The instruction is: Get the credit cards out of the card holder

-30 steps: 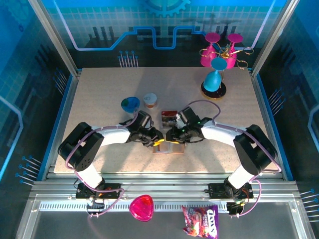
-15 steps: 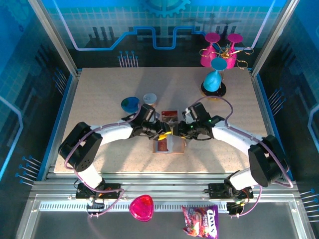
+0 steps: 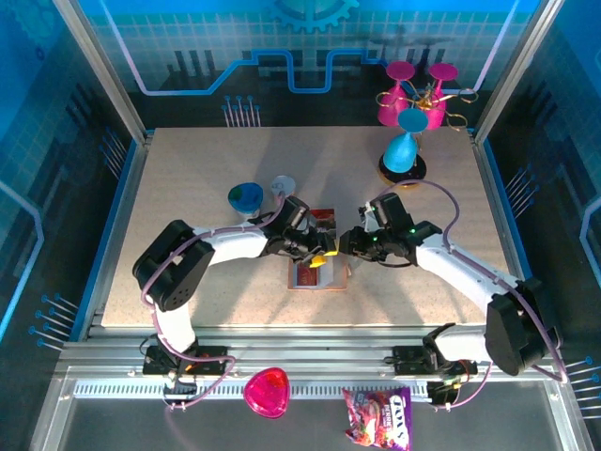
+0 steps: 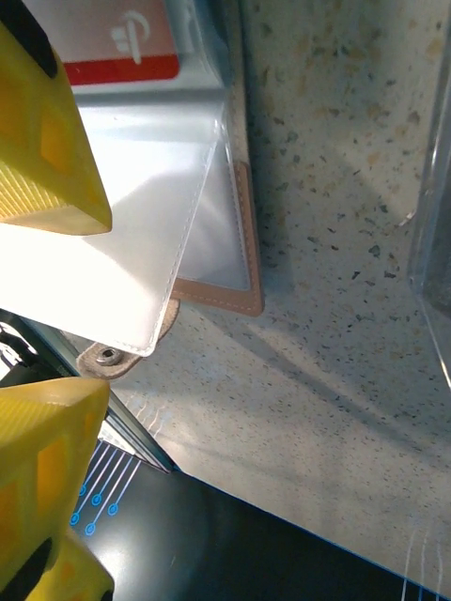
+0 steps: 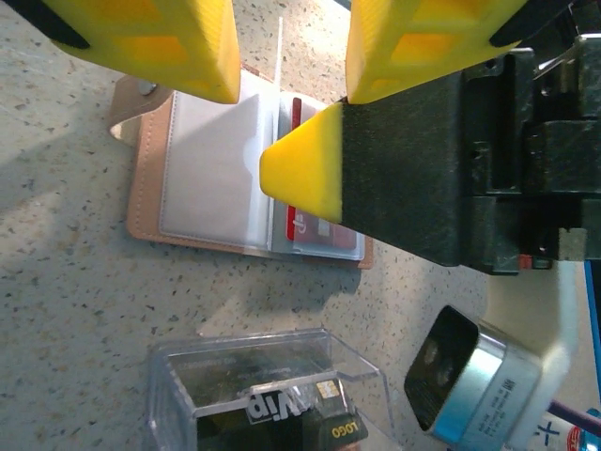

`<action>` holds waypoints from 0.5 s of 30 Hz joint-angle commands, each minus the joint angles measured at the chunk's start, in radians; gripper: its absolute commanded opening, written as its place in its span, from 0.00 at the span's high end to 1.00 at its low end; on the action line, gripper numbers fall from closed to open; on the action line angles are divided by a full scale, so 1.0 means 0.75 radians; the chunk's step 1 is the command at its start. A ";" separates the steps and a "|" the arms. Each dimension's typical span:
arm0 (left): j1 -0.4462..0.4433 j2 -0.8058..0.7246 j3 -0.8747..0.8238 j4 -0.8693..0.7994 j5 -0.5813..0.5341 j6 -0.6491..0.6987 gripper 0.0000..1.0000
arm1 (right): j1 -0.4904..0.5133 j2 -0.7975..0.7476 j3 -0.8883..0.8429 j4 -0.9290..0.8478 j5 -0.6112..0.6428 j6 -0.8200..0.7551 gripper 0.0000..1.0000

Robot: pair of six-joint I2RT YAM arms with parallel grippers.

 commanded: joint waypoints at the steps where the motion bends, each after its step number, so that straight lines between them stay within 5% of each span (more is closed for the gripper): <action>1: -0.015 0.024 0.048 -0.024 0.050 0.016 0.55 | -0.024 -0.034 -0.029 -0.048 0.011 -0.020 0.65; 15: -0.016 0.019 0.028 -0.014 0.033 0.016 0.54 | -0.026 -0.002 -0.032 -0.021 -0.042 -0.008 0.65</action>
